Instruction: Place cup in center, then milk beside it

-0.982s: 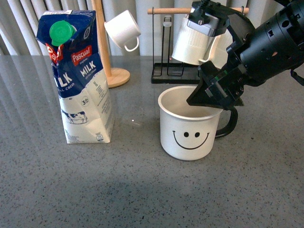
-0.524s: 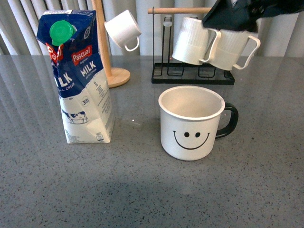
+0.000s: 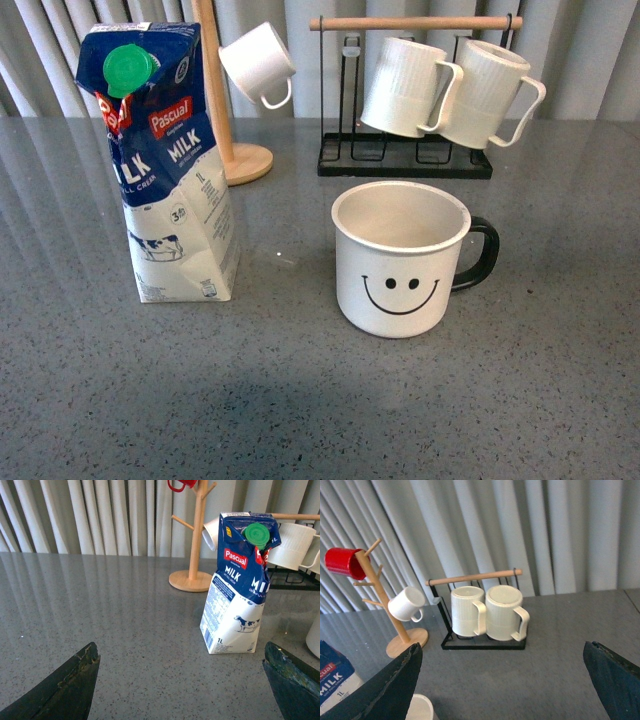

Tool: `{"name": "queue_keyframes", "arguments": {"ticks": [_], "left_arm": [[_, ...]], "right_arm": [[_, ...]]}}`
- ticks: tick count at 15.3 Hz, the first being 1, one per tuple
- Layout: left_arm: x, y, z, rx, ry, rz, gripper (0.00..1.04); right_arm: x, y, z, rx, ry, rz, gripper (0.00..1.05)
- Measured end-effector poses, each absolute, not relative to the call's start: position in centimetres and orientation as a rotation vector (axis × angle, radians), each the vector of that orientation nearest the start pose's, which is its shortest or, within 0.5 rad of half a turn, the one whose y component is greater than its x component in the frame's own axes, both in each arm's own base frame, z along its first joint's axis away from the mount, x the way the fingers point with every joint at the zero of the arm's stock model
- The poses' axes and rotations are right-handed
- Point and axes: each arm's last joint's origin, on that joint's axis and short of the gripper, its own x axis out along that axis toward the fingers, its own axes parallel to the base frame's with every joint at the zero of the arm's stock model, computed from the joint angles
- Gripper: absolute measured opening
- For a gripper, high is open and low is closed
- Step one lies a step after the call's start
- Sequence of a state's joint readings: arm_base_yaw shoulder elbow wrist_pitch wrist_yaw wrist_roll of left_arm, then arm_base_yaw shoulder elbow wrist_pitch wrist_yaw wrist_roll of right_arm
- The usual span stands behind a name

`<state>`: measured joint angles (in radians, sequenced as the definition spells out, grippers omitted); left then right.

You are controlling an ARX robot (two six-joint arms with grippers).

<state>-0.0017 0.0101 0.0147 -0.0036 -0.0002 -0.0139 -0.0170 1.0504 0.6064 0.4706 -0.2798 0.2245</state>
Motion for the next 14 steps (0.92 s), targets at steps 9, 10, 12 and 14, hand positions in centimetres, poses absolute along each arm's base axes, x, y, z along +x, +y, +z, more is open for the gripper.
{"name": "queue_keyframes", "arguments": {"ticks": [9,10,12,14], "left_arm": [[9.7,0.0,16.7,-0.014,-0.001,-0.002,0.98],[9.7,0.0,16.7,-0.014,-0.001,-0.002,0.98],[9.7,0.0,16.7,-0.014,-0.001,-0.002,0.98],[9.7,0.0,16.7,-0.014,-0.001,-0.002,0.98]], "right_arm": [[12.6,0.0,19.8,0.017,0.005,0.003,0.12],[12.4,0.0,19.4,0.008,0.005,0.003,0.01],[12.0,0.0,18.8,0.007,0.000,0.003,0.02],[11.6,0.0,18.2,0.007,0.005,0.003,0.02]]}}
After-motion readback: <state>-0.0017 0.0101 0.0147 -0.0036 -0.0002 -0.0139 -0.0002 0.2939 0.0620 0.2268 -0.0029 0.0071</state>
